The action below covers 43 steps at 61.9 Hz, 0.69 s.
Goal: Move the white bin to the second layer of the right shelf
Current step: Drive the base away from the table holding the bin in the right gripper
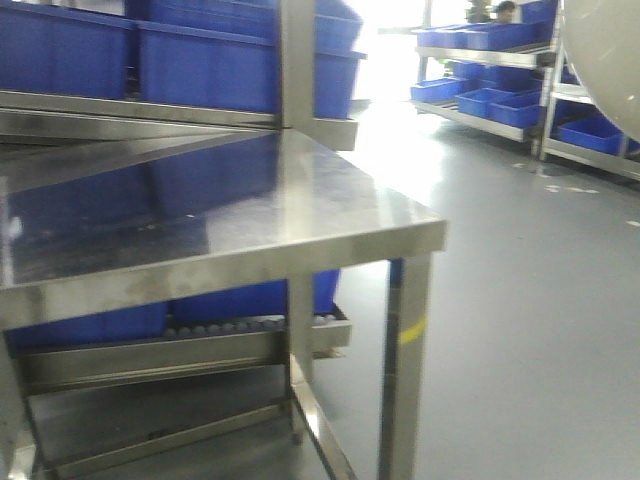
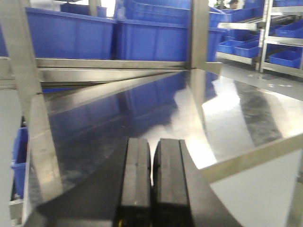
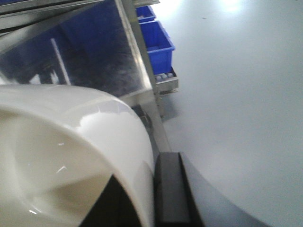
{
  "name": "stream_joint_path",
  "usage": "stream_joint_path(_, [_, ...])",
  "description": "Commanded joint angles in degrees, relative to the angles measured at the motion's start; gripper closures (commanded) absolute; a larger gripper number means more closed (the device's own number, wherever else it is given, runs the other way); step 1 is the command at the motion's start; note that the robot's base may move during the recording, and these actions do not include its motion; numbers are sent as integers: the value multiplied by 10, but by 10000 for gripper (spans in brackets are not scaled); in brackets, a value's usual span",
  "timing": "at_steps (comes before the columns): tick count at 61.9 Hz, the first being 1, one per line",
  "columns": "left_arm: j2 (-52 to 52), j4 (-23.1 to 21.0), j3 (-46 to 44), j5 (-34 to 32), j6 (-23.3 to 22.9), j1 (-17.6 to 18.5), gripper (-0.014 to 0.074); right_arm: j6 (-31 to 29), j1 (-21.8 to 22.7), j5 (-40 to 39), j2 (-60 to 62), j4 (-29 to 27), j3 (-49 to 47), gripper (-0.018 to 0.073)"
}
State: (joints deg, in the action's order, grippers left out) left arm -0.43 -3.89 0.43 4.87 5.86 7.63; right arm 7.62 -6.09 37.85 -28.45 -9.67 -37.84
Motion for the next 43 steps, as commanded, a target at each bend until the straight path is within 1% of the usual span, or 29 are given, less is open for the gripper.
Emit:
stream_joint_path(1, [-8,-3,21,-49,-1,2,512,-2,3,-55,0,-9,-18,510])
stream_joint_path(43, [-8,-3,21,-49,-1,2,512,-2,3,-55,0,-9,-18,510])
